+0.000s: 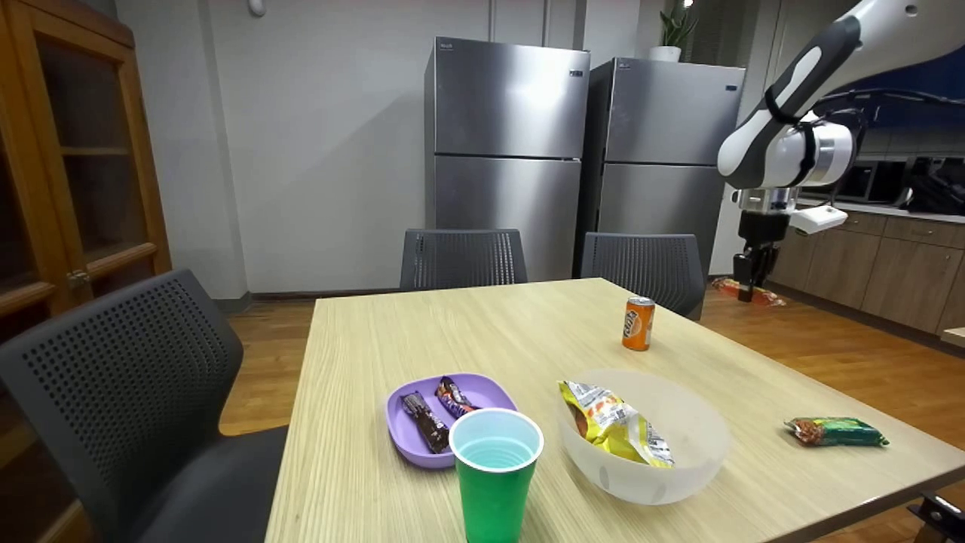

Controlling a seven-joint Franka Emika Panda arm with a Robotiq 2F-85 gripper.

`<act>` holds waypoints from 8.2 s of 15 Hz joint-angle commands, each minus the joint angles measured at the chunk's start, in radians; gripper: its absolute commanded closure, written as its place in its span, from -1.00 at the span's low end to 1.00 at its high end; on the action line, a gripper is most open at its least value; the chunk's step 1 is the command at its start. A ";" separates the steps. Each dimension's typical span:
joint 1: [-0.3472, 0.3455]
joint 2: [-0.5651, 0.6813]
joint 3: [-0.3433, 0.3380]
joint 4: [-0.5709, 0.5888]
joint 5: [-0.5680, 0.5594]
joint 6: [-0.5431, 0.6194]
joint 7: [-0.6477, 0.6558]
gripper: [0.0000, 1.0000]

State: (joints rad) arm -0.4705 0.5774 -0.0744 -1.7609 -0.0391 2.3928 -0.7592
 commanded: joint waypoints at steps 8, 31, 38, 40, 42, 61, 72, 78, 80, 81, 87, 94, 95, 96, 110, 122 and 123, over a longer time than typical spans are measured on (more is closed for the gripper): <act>0.072 -0.248 0.005 -0.270 0.015 0.059 -0.065 0.65; 0.380 -0.342 0.087 -0.413 -0.008 0.097 -0.029 0.65; 0.430 -0.305 0.136 -0.393 -0.020 0.120 -0.010 0.65; 0.447 -0.297 0.151 -0.383 -0.016 0.117 0.005 0.65; 0.468 -0.290 0.163 -0.375 -0.024 0.118 0.027 0.65; 0.605 -0.066 0.250 -0.105 0.039 -0.047 0.472 0.65; 0.669 0.049 0.226 -0.066 0.036 -0.015 0.732 0.65; 0.673 0.070 0.215 -0.066 0.040 -0.014 0.803 0.65; 0.674 0.070 0.210 -0.068 0.034 -0.017 0.806 -0.35; 0.673 0.066 0.210 -0.071 0.032 -0.020 0.803 -0.37; 0.662 0.015 0.215 -0.105 0.032 -0.012 0.779 -1.00; 0.634 -0.103 0.220 -0.172 0.040 -0.037 0.742 -1.00; 0.630 -0.118 0.220 -0.179 0.040 -0.044 0.738 -1.00; 0.622 -0.138 0.224 -0.189 0.041 -0.065 0.720 -1.00; 0.610 -0.184 0.208 -0.237 0.032 -0.038 0.706 -1.00; 0.502 -0.399 0.100 -0.486 0.031 -0.003 0.703 -1.00; 0.491 -0.413 0.089 -0.509 0.031 0.000 0.707 -1.00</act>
State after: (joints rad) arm 0.0493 0.2445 0.0333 -2.1735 -0.0078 2.3672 -0.0566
